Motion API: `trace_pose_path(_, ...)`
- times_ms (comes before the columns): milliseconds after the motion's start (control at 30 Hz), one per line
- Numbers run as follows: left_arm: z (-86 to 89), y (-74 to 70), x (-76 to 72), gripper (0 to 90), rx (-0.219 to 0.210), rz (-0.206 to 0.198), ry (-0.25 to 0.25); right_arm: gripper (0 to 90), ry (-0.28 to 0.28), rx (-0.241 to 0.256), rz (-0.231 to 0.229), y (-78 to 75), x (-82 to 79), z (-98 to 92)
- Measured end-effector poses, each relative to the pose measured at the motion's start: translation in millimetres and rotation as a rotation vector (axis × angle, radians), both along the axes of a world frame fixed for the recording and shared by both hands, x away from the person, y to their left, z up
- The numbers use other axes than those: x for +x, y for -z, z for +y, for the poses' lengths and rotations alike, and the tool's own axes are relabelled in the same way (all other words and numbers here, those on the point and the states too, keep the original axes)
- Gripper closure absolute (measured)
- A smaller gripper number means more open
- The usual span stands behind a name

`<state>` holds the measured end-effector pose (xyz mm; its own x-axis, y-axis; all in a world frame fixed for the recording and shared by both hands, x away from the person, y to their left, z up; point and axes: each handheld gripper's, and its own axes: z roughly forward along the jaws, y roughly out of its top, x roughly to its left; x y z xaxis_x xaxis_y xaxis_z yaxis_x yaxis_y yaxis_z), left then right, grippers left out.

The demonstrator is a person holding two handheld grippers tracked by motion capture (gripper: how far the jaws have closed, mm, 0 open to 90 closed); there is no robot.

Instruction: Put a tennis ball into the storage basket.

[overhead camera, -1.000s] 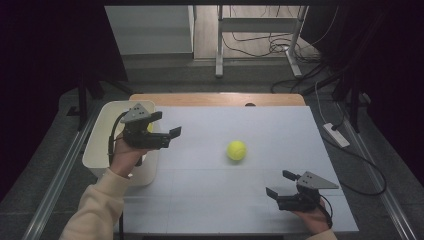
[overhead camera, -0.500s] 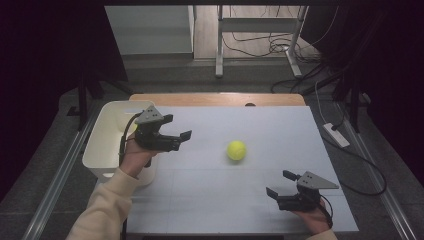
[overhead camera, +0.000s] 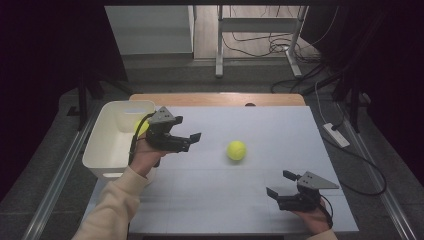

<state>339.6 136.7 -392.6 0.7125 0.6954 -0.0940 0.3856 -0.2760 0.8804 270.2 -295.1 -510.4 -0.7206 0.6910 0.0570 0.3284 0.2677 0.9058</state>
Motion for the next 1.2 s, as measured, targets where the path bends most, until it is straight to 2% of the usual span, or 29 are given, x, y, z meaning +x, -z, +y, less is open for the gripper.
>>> trace_pose_path(300, -14.4, 3.0, 3.3, 12.1, 0.002, 0.013, 0.024, 9.5, -0.002, 0.006, -0.003, -1.0, 1.3, 0.0)
trace_pose_path(533, -31.0, 9.2, 13.5, 12.1, 0.011, 0.039, 0.047, 9.5, -0.003, 0.013, -0.002, -1.1, 5.7, 1.8)
trace_pose_path(667, -36.1, 12.4, 17.8, 12.1, 0.026, 0.043, 0.049, 9.5, -0.001, 0.013, 0.0, -1.5, 7.1, 2.3)
trace_pose_path(967, -43.5, 19.3, 22.2, 12.1, 0.036, 0.058, 0.064, 9.5, 0.002, 0.013, -0.005, -2.0, 8.7, 3.7)
trace_pose_path(1200, -55.5, 27.8, 28.6, 11.9, 0.044, 0.071, 0.074, 9.5, -0.006, 0.015, -0.01, -1.8, 8.3, 4.2)
